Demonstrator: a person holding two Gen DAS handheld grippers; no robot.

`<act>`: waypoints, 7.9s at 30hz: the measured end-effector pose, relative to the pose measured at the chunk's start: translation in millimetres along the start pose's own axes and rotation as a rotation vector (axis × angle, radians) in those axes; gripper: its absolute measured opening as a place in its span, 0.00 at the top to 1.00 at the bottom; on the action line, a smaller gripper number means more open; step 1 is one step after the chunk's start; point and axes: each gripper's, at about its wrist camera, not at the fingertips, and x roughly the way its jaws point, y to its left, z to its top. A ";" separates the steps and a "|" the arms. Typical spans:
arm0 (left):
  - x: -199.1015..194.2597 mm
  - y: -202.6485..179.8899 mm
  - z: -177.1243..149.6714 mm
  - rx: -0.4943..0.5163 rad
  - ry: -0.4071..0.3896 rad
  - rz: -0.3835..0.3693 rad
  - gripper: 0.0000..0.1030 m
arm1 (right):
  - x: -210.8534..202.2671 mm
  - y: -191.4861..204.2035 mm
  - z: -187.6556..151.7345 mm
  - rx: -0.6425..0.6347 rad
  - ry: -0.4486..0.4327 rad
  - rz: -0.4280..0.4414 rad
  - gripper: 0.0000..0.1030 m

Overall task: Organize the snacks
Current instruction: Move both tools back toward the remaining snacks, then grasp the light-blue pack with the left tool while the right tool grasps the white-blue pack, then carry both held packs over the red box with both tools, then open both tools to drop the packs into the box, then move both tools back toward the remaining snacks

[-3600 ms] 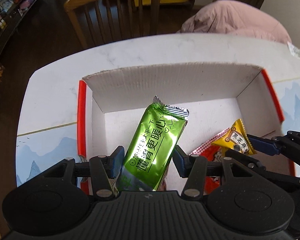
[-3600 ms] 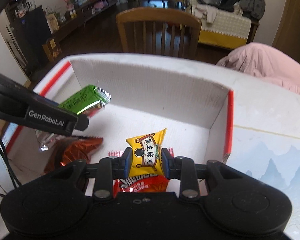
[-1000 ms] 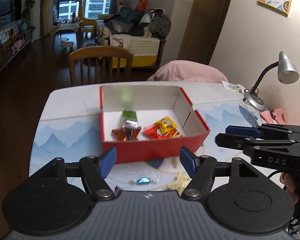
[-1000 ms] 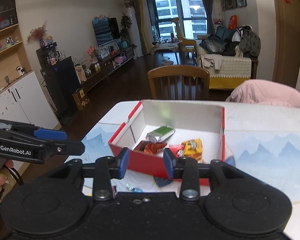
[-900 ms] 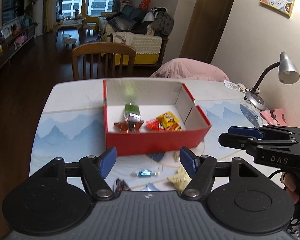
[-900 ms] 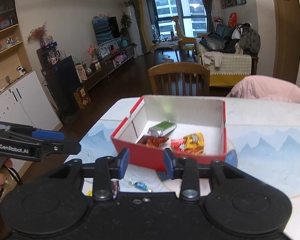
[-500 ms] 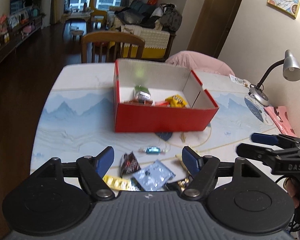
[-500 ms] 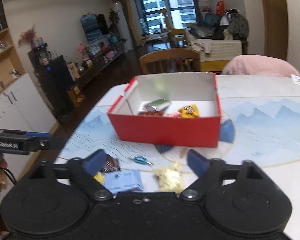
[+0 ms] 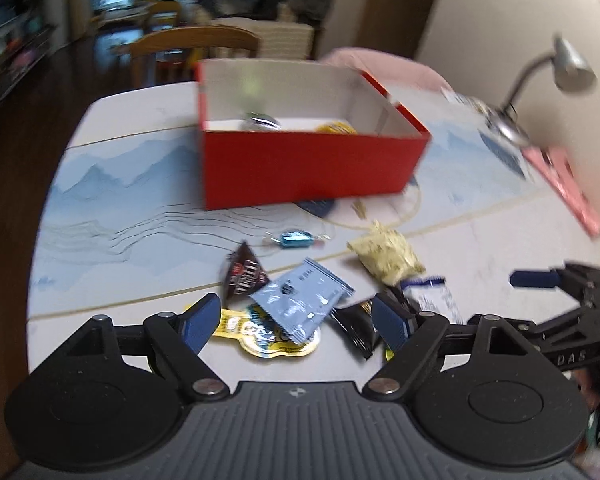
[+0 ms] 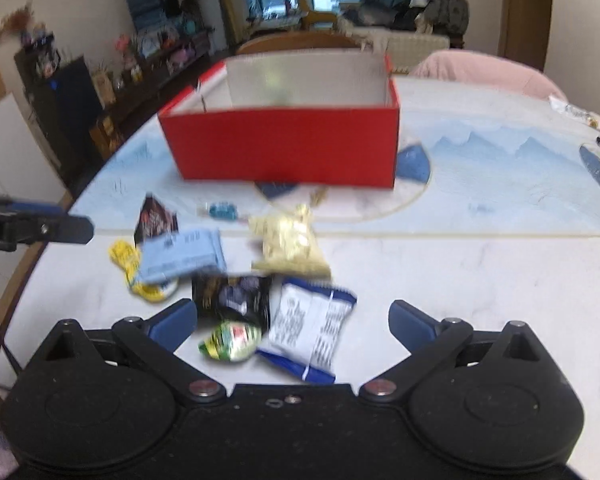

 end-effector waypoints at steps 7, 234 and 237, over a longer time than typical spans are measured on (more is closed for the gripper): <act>37.7 -11.7 6.7 0.186 0.104 -0.016 0.20 | 23.9 -16.8 -4.1 0.091 0.069 -0.024 0.04; -24.4 6.5 77.2 -0.094 -0.082 0.075 0.20 | -29.7 8.3 105.5 -0.080 -0.159 0.111 0.00; -20.3 12.7 63.8 -0.120 -0.068 0.091 0.20 | -21.8 8.3 94.2 -0.077 -0.130 0.093 0.00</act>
